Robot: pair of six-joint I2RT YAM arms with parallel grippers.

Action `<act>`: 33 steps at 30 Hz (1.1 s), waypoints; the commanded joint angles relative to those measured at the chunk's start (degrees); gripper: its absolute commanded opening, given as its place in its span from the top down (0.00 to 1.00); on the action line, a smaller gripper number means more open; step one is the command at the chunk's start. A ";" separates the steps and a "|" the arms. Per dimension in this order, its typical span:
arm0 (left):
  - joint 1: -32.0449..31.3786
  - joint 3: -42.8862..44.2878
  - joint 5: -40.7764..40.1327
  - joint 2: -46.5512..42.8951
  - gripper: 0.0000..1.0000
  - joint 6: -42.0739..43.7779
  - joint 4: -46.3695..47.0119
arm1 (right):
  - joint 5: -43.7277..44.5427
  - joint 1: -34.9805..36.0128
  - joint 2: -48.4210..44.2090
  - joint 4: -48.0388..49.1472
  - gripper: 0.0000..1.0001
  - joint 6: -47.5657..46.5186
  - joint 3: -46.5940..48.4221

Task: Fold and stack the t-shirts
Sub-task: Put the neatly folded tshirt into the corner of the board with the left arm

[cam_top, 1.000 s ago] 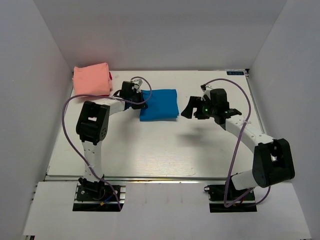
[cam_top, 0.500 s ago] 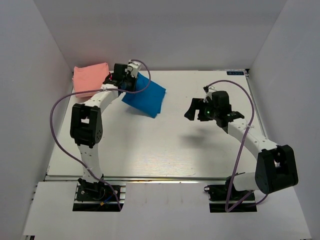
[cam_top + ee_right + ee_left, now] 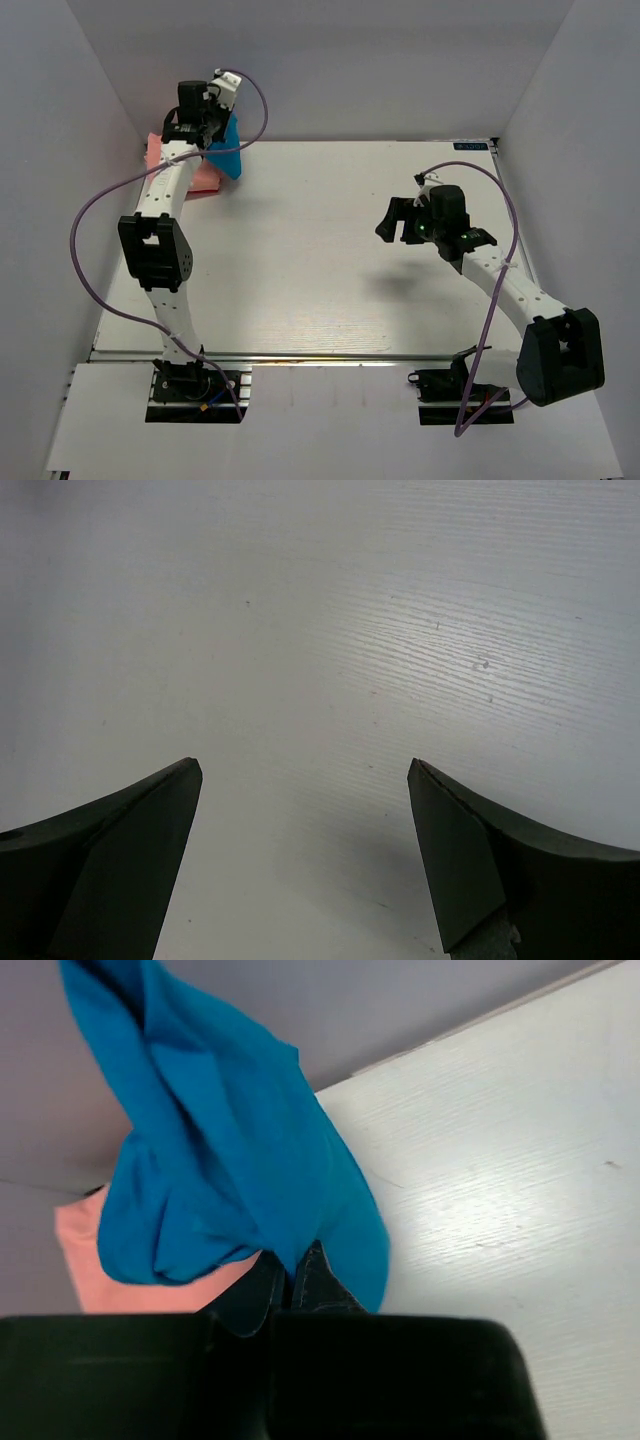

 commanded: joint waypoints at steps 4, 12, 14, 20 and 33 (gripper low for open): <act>3.32 10.23 -0.59 2.73 1.00 5.22 -1.45 | 1.46 -0.13 -0.84 -0.51 0.10 -0.07 0.24; 7.27 6.29 2.67 3.53 1.00 5.22 1.36 | 1.11 -0.13 0.13 -0.78 0.10 0.11 1.30; 8.07 5.76 1.62 3.53 1.00 5.22 2.58 | 1.19 -0.13 0.21 -1.13 0.10 0.19 1.65; 12.10 2.70 -1.47 3.00 1.00 3.82 4.61 | 1.11 -0.05 1.53 -1.22 0.10 0.63 2.53; 20.63 1.09 -6.23 7.56 1.00 -9.46 10.15 | -0.92 -0.04 4.79 -0.78 0.10 1.16 4.29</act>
